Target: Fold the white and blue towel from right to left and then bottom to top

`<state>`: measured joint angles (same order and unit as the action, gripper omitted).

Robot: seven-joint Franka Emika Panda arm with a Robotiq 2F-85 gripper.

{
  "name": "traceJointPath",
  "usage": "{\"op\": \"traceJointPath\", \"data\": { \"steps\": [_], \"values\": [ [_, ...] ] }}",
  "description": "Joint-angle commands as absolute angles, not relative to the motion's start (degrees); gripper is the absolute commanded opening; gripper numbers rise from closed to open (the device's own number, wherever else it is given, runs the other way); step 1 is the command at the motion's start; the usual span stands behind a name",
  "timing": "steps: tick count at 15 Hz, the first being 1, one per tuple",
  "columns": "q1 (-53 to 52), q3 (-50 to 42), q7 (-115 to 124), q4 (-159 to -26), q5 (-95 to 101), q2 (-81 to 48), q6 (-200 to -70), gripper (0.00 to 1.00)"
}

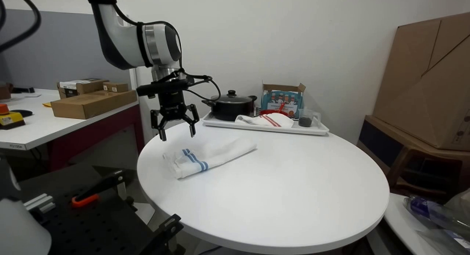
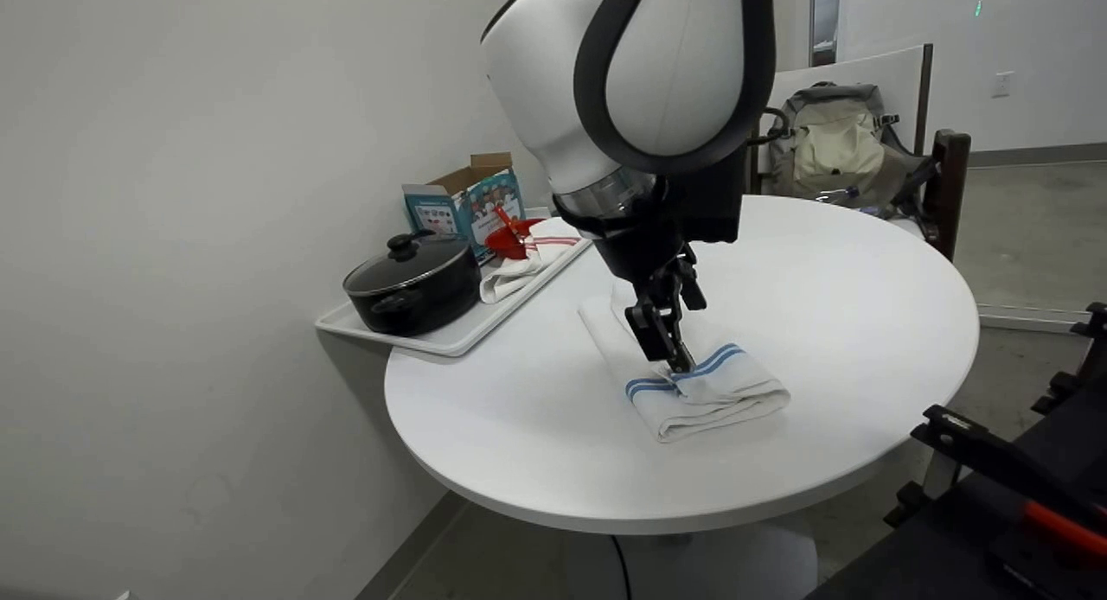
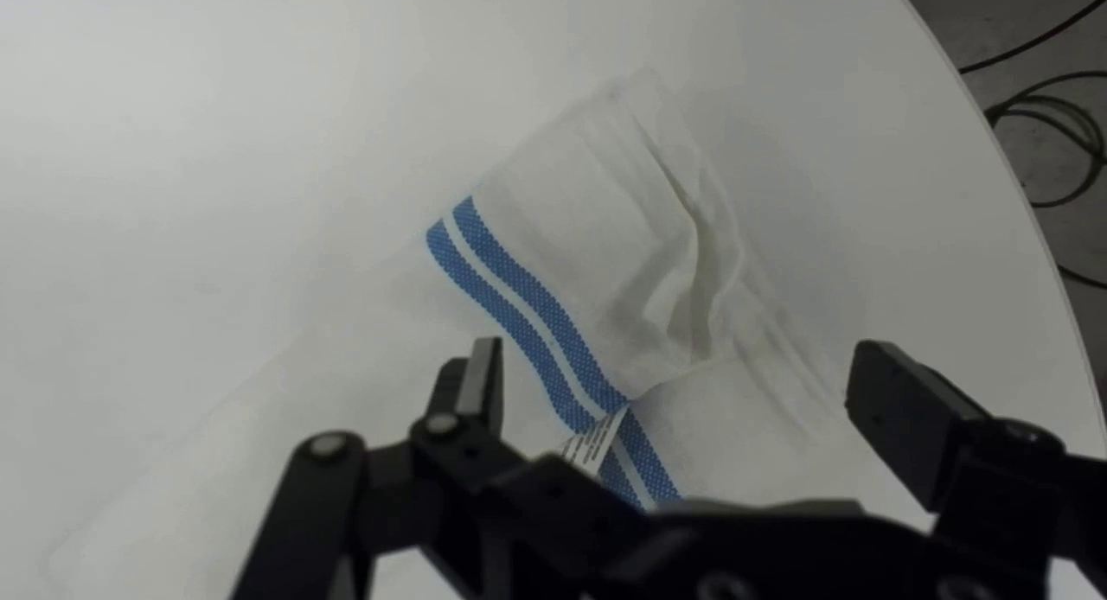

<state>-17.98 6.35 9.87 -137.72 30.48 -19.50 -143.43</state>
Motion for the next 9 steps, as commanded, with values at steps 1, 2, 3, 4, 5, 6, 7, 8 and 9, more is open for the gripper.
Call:
{"op": "traceJointPath", "data": {
  "steps": [1, 2, 3, 4, 5, 6, 7, 8, 9],
  "values": [
    [-17.5, 5.4, 8.1, -137.9, 32.2, -20.1, -144.8, 1.0],
    [-17.4, 5.4, 7.6, -137.6, 32.2, -20.4, -144.6, 1.0],
    [-17.3, 5.4, 6.8, -137.2, 31.9, -20.9, -144.4, 1.0],
    [-17.2, 5.4, 6.3, -136.9, 31.7, -21.4, -144.3, 1.0],
    [-17.1, 5.3, 6.0, -136.4, 31.7, -22.1, -144.4, 1.0],
    [-17.3, 5.1, 6.1, -135.9, 32.1, -22.8, -144.5, 1.0],
    [-17.4, 5.0, 5.8, -135.4, 32.3, -23.7, -144.4, 1.0],
    [-17.5, 4.8, 5.5, -134.9, 32.6, -24.5, -144.3, 1.0],
    [-17.7, 4.5, 5.4, -134.2, 32.9, -25.5, -144.2, 1.0]
  ]
}}
